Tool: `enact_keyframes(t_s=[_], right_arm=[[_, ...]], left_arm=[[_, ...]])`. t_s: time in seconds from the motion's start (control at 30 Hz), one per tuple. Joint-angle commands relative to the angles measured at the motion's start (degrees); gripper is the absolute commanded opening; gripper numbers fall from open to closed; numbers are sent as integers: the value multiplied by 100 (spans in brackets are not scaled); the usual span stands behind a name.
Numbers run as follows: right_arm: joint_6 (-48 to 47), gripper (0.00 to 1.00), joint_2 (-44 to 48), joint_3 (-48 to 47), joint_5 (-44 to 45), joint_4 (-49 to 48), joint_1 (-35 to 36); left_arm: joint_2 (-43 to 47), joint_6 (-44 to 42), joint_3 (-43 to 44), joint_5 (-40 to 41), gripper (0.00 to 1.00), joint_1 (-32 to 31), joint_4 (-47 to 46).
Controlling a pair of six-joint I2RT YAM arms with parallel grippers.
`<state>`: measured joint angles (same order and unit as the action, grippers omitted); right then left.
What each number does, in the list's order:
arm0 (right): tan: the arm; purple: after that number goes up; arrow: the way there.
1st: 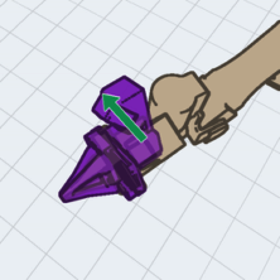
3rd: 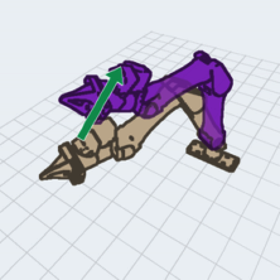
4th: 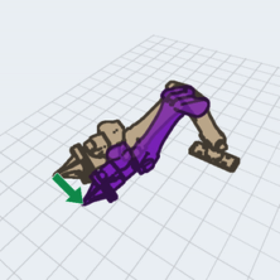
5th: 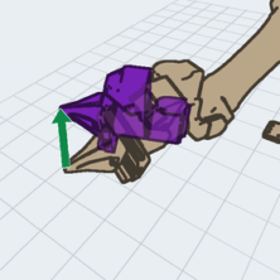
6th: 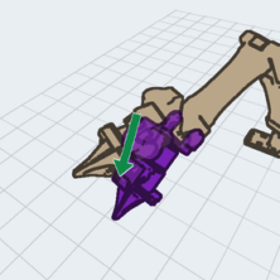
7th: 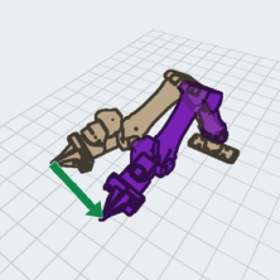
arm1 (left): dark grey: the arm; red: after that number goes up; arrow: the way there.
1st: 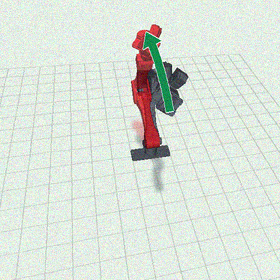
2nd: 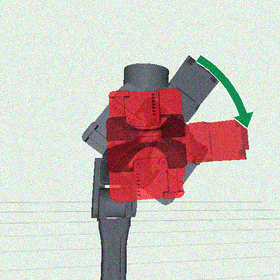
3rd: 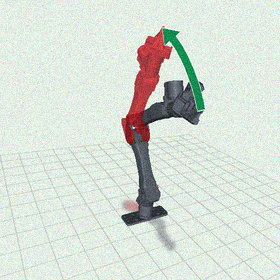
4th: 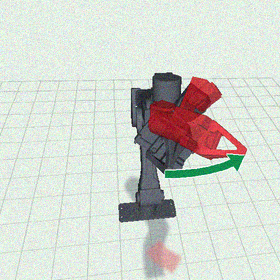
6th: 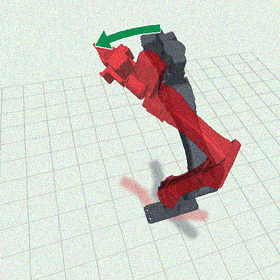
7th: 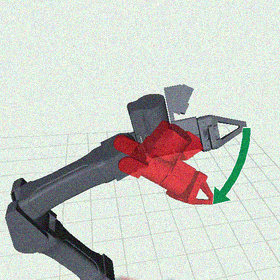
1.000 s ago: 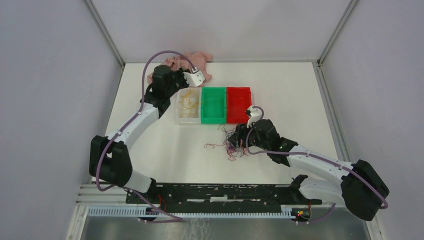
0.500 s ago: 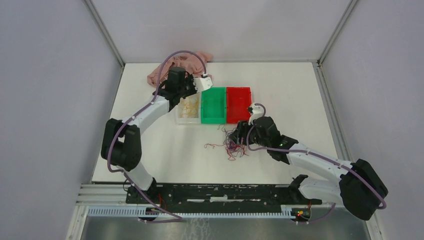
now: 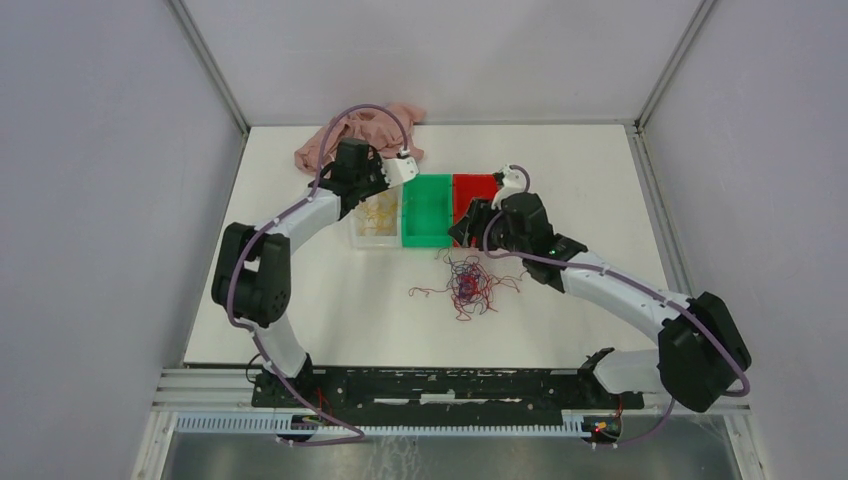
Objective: Untangle the cables
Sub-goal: Place the cable in the bin.
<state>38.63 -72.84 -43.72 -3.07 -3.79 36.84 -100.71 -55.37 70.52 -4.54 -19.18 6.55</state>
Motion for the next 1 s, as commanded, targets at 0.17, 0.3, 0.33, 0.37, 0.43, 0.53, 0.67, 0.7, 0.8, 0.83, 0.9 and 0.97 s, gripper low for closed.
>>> enact_keyframes(t_s=[0.17,0.3,0.33,0.37,0.43,0.53,0.67,0.7,0.8,0.83,0.9,0.97], right_arm=[[236,64,-1112,-967,-70,-365,-109],[492,64,-1495,-1065,-71,-633,-167],[530,64,-1592,-1098,-85,-714,-180],[542,64,-1676,-1140,-102,-776,-185],[546,64,-1848,-1238,-127,-876,-180],[516,64,-2076,-1332,-240,-1078,-184],[449,64,-2283,-1363,-400,-1353,-184],[440,64,-2332,-1378,-415,-1380,-186],[408,63,-2495,-1448,-424,-1483,-186],[408,63,-2565,-1501,-449,-1498,-186],[451,63,-2735,-1630,-477,-1538,-186],[522,64,-2930,-1785,-510,-1606,-186]], left_arm=[[-266,447,-153,-198,3,84,-539],[-419,614,-309,-289,3,76,-712],[-454,678,-344,-317,3,80,-777],[-486,726,-361,-336,3,81,-818],[-553,800,-353,-370,5,85,-856],[-553,853,-103,-520,41,93,-552],[-370,1055,600,-906,61,211,211],[-332,1115,754,-1025,64,242,391],[-229,1110,1173,-1275,74,347,934],[-176,1082,1250,-1316,78,386,1053],[-85,1025,1368,-1444,82,462,1266],[-29,956,1446,-1525,84,524,1453]])
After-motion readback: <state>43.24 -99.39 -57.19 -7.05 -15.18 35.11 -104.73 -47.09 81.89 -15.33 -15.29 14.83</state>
